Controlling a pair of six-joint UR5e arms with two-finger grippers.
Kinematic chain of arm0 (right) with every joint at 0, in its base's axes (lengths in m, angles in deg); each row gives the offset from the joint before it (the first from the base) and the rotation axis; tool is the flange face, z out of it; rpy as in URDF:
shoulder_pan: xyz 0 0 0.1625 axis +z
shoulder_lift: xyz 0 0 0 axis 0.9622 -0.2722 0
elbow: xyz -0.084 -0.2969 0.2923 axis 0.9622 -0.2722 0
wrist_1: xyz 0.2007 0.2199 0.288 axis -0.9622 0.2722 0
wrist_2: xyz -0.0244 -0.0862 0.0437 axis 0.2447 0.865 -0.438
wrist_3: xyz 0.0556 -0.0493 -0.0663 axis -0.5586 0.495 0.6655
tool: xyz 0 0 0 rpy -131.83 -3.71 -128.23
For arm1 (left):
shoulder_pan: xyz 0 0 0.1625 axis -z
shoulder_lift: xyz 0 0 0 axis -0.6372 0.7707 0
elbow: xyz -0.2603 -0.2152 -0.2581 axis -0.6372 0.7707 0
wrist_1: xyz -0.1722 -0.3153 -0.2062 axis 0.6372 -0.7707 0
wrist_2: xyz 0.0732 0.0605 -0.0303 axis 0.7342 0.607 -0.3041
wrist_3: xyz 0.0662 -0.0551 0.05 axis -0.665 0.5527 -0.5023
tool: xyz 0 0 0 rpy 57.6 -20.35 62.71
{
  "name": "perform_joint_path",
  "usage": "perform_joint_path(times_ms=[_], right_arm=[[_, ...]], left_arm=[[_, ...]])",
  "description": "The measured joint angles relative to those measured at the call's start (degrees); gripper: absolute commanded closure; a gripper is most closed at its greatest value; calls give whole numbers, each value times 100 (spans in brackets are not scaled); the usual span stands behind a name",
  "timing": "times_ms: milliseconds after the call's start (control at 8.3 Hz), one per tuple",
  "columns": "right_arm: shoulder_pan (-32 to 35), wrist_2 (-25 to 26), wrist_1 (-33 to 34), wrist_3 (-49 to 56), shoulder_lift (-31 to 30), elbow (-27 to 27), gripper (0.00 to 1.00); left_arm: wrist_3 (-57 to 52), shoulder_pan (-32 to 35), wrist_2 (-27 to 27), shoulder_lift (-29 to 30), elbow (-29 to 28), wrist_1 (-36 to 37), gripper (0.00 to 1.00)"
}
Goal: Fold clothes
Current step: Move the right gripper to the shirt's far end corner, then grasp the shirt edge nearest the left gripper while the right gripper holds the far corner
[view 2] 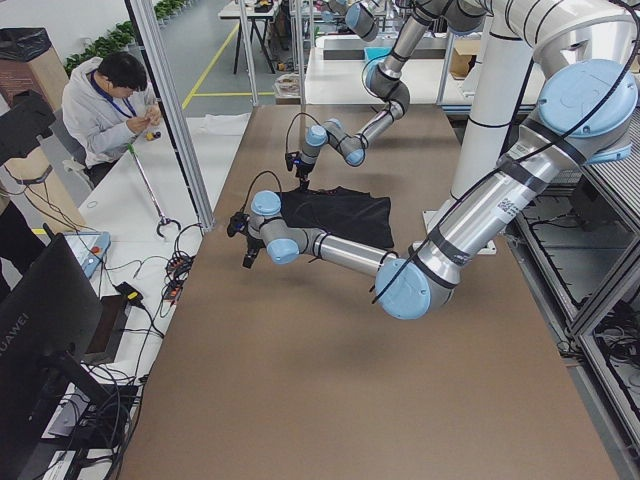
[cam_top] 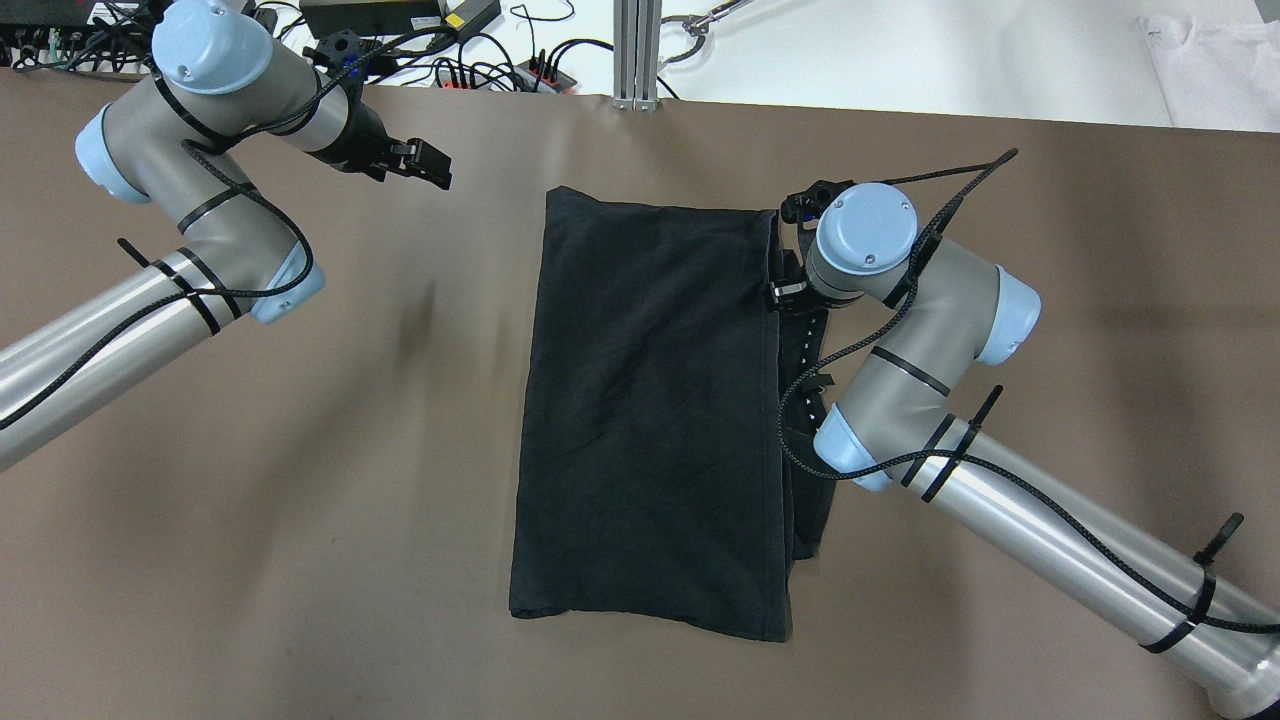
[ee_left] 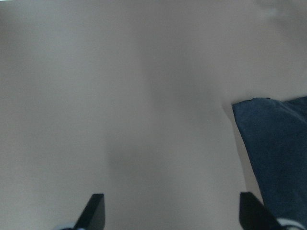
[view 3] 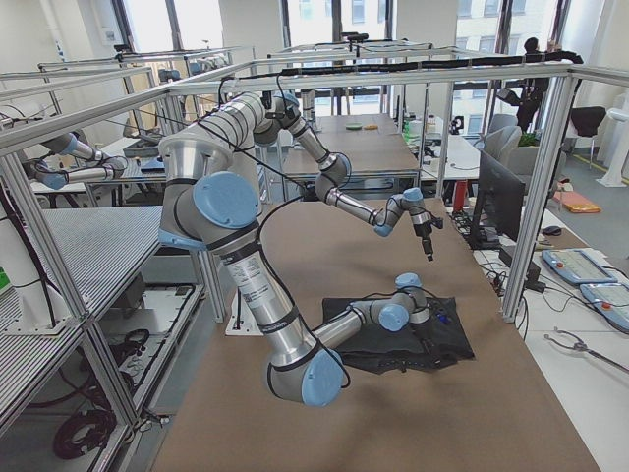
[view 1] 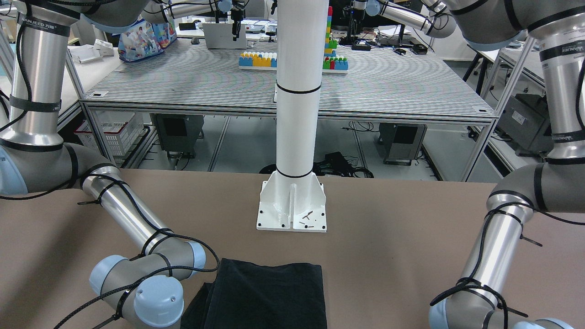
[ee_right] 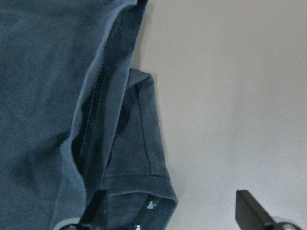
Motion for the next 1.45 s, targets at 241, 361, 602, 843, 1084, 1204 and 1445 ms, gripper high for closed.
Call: perform_joint_path(times_ms=[241,361,602,843,1084,1204,1445], right_arm=[[9,-194,-43,-937,-23,505,7],[0,-230,-81,-1731,-51,840,7],[-113,-248,-149,-3682,-100,1616,8],[-269,-199,-465,-4917,-105,1906,7],[-333,-119,-660,-5266,-180,1937,7],[-343,-101,-690,-5301,-237,1943,7],[-348,-92,-707,-5304,-344,1964,7]], left_arm=[[787,-255,115,-520,802,-6,0],[1388,-554,425,-904,1326,-16,0],[2724,-1269,1109,-1469,2233,-25,0],[3470,-1928,1507,-1562,2475,-26,0],[3668,-2360,1908,-1443,2303,-26,10],[3673,-2431,1987,-1308,2100,-26,37],[3638,-2470,2082,-1119,1828,-29,73]])
